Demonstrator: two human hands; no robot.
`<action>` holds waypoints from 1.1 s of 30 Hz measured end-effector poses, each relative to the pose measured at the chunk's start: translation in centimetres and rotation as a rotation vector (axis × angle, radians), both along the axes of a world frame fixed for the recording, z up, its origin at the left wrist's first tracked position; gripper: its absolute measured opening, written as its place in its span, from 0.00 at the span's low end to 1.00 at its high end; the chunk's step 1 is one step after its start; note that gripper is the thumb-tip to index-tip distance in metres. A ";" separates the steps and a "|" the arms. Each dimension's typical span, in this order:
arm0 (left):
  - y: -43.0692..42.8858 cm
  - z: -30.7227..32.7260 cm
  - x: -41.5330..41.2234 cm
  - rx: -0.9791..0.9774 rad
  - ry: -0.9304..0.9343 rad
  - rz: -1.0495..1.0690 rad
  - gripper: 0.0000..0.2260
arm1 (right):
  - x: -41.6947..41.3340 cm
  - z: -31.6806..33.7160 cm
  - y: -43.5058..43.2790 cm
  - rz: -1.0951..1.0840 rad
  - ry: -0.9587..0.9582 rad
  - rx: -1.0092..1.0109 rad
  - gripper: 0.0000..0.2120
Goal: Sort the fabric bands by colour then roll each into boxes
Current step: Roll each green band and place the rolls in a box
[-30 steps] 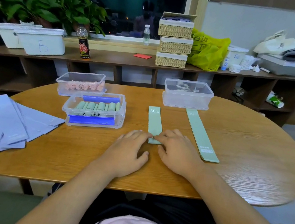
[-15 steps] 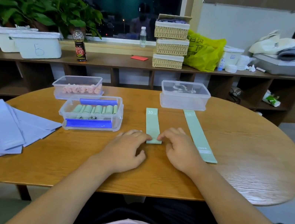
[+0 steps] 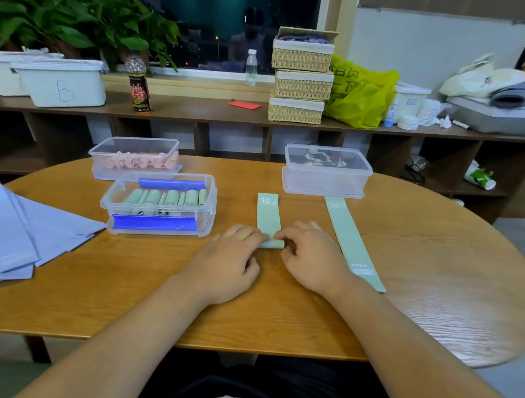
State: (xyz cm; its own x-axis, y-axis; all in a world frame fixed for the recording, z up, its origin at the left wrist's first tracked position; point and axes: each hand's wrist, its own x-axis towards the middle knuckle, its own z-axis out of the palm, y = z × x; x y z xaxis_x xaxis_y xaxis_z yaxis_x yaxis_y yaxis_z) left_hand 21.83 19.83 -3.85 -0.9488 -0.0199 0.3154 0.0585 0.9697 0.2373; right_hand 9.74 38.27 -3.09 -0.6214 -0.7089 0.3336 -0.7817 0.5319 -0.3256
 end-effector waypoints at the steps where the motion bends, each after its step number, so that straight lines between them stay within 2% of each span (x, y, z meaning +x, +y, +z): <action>1: 0.0 0.1 0.0 -0.005 0.002 -0.003 0.24 | 0.0 -0.2 0.0 -0.004 0.001 -0.003 0.17; 5: 0.1 0.2 -0.1 -0.001 0.009 0.001 0.24 | 0.1 -0.4 0.1 -0.008 0.004 -0.036 0.19; 9: -0.1 0.1 -0.2 -0.005 -0.006 0.004 0.24 | 0.3 0.0 0.5 0.009 0.047 -0.107 0.15; 15: -0.6 0.1 -1.6 -0.012 -0.039 0.032 0.26 | -0.2 0.0 -0.2 0.007 0.075 -0.024 0.16; 20: -1.0 -0.2 -2.1 0.100 -0.015 0.077 0.30 | -1.1 0.3 -1.6 -0.022 0.063 0.036 0.18; 33: -0.7 -0.3 0.2 0.208 0.075 0.142 0.24 | 0.7 -0.6 -0.1 -0.016 0.043 -0.031 0.13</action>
